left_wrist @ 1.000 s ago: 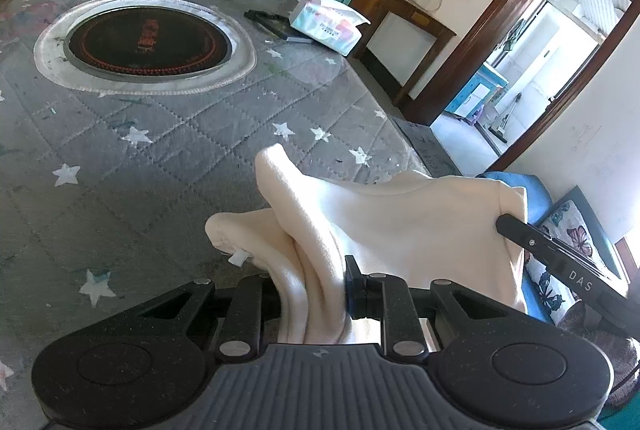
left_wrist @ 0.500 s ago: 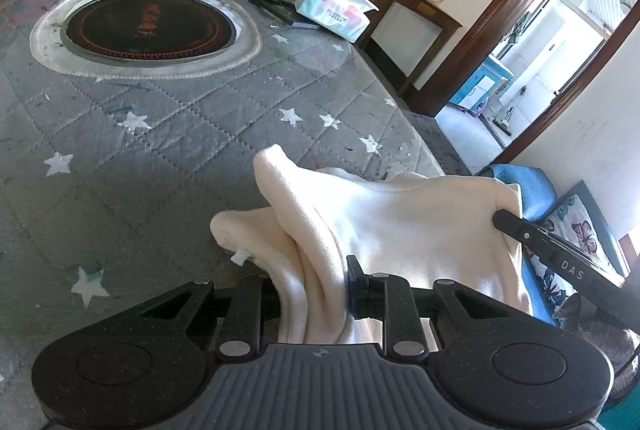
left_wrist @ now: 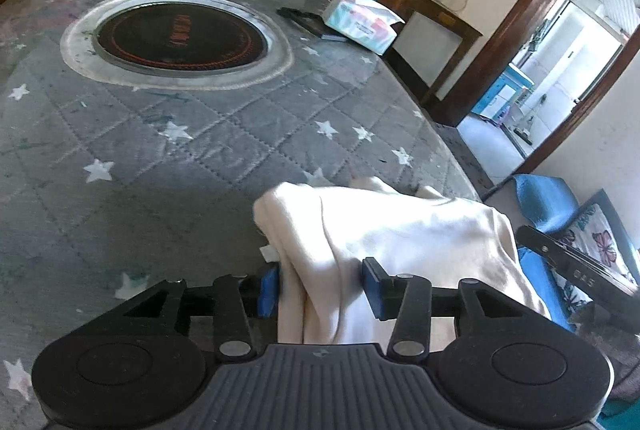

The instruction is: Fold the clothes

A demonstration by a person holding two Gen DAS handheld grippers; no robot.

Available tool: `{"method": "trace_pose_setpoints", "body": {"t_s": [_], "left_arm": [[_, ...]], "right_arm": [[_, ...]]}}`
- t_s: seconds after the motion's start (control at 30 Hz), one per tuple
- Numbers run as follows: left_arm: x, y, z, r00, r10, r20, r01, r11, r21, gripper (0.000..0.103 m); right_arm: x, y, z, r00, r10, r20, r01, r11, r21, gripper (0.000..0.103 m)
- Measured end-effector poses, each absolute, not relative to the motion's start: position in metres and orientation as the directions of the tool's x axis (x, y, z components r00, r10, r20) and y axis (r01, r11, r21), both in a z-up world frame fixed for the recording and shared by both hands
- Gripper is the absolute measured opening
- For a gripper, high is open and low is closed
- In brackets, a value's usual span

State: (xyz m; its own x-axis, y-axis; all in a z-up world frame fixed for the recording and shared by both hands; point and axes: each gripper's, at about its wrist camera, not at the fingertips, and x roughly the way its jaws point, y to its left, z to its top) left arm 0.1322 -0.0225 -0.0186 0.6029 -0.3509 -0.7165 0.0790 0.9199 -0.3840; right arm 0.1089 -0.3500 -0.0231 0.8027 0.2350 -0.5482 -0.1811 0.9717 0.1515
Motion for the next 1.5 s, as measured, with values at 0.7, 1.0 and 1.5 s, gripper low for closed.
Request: {"method": "trace_pose_setpoints", "body": {"t_s": [0.7,1.0,1.5], "left_arm": [[0.116,-0.026,-0.009,0.649,-0.258,-0.716,0.082,0.959,-0.272,0.058],[0.093,-0.030,-0.007,0.654,-0.243,-0.716,0.096,0.966,-0.241,0.061],[0.066,-0.034,-0.022,0.650,-0.208,-0.731,0.119,0.978,-0.173,0.067]], "right_arm": [[0.084,-0.330,-0.024,0.730,0.254,-0.634,-0.273,0.960,0.070,0.040],[0.066,-0.324,-0.028,0.720,0.215,-0.660,-0.293,0.956,-0.008,0.050],[0.048,-0.313,-0.024,0.750,0.197,-0.632,-0.302,0.952,-0.060,0.060]]}}
